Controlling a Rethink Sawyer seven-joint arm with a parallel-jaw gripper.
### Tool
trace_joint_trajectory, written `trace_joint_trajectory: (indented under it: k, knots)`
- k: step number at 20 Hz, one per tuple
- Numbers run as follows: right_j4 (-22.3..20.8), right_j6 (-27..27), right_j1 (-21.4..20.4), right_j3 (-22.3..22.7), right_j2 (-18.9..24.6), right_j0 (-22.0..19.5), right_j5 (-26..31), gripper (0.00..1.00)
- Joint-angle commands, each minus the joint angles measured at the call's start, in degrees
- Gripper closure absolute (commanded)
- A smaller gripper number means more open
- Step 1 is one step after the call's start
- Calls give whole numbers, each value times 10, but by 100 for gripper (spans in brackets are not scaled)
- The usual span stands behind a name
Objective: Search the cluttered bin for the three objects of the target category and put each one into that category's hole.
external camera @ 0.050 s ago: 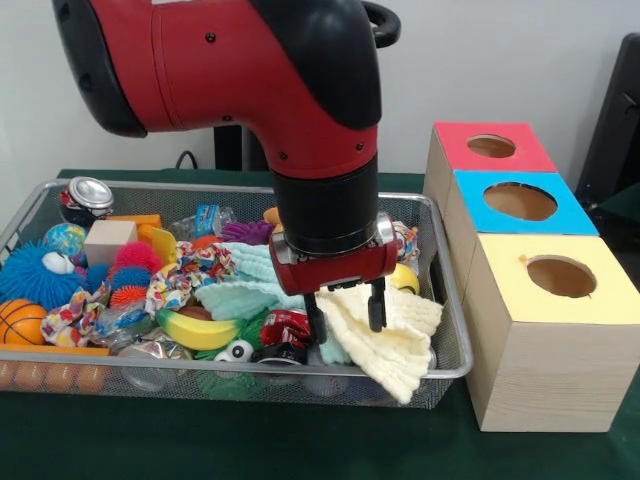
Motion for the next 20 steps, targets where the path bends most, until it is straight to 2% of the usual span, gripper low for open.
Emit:
trace_joint_trajectory:
  k: [1, 6, 8, 11, 13, 15, 20]
  knots:
    - [-29, -114, -29, 60, 34, -18, -4, 0]
    - [-37, -172, -48, 45, 26, -40, 72, 0]
    - [-43, -175, -63, 70, 23, -47, 69, 0]
    - [-45, -130, -101, 162, 18, -56, 12, 0]
    - [-50, -107, -117, 206, 15, -59, -17, 0]
    - [-62, -85, -119, 239, 12, -63, -53, 0]
    - [-102, -29, -92, 283, -4, -60, -145, 0]
